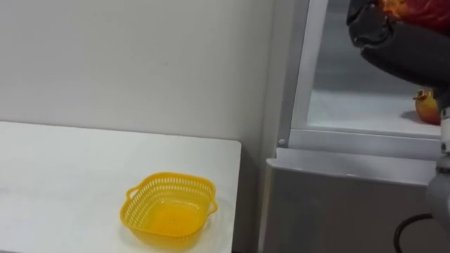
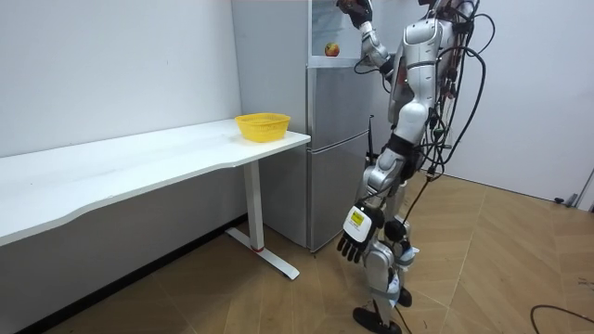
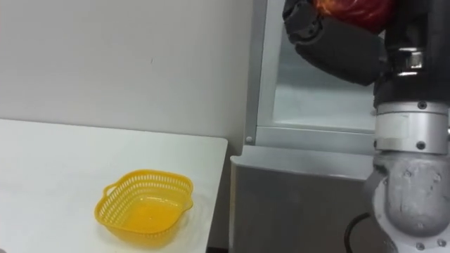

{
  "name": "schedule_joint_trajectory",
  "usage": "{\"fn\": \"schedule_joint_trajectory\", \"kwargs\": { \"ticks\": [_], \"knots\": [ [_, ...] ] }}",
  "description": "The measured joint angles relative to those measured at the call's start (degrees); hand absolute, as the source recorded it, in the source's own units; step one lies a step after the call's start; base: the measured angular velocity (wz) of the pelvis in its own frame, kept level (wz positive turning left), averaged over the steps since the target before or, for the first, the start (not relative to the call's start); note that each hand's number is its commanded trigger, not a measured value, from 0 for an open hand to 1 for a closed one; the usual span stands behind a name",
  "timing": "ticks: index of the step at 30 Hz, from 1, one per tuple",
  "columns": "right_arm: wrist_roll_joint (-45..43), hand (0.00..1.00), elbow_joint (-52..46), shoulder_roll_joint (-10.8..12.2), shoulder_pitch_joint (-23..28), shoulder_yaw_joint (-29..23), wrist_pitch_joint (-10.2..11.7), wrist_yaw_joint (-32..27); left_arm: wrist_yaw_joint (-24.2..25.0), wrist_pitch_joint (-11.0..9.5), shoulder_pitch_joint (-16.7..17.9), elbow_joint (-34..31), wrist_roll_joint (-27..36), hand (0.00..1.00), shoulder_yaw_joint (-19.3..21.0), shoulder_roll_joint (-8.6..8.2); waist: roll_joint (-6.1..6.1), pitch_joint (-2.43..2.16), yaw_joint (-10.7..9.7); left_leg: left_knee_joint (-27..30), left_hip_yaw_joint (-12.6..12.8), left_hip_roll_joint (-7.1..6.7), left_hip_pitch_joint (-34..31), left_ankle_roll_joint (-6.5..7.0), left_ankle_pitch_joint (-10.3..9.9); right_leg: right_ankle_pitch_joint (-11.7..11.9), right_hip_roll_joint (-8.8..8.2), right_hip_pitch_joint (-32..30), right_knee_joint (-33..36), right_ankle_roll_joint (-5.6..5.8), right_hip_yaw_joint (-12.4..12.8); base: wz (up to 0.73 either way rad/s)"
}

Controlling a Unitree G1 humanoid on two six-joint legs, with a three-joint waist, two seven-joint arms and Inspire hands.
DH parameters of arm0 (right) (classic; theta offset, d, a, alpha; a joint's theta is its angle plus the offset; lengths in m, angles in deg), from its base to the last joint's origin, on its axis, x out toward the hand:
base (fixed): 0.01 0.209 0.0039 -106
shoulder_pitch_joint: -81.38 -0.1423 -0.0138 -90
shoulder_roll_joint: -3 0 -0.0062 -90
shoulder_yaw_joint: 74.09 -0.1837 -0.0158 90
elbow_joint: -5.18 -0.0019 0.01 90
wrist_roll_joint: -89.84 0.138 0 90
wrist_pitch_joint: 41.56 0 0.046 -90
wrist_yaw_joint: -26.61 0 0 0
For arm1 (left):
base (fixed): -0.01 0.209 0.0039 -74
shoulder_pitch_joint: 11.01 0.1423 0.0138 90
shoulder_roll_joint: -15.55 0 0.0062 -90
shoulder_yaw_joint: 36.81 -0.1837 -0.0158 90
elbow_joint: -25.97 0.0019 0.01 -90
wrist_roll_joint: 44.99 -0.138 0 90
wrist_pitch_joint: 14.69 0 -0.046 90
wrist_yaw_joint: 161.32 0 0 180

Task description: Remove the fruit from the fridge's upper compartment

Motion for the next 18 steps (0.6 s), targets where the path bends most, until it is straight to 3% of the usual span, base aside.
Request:
{"fn": "schedule_joint_trajectory", "kwargs": {
  "ticks": [7, 11, 16, 18],
  "knots": [
    [-6.3, 1.00, -3.3, 0.7, 0.2, 2.8, 3.1, 1.5, 0.1, -1.7, -1.3, 3.0, 0.4, 0.00, -1.5, -0.11, -0.28, 0.09, 0.4, -0.2, 0.4, 0.12, 0.3, 0.00, 0.0, 0.0, 0.00, 0.0, 0.4, 0.00, -0.1, -0.01],
    [-10.5, 1.00, -3.4, 0.7, 0.2, 4.3, 3.1, 2.0, 0.6, -2.1, -1.3, 3.0, 0.4, 0.00, -1.5, -0.03, -1.14, 0.19, 0.6, -0.2, 0.6, 0.06, 0.2, 0.00, 0.0, -0.1, -0.19, -0.3, 0.6, 0.07, 0.0, 0.00],
    [-15.0, 1.00, -3.4, 0.6, 0.1, 5.6, 3.8, 4.2, 2.0, -2.5, -1.8, 3.4, 0.2, 0.00, -1.6, 0.76, -2.45, -0.28, 2.0, -0.2, 0.5, 0.03, 0.5, 0.00, 0.0, -0.1, -0.17, 0.1, 0.7, 0.12, -0.1, 0.00],
    [-16.8, 1.00, -3.5, 0.6, -0.3, 7.1, 4.0, 5.1, 2.4, -2.6, -2.7, 4.3, 0.1, 0.00, -1.9, 0.70, -2.81, -0.09, 2.3, -0.2, 0.4, 0.03, 0.7, 0.00, 0.0, -0.1, -0.18, 0.4, 0.6, 0.12, -0.2, 0.03]
  ]
}}
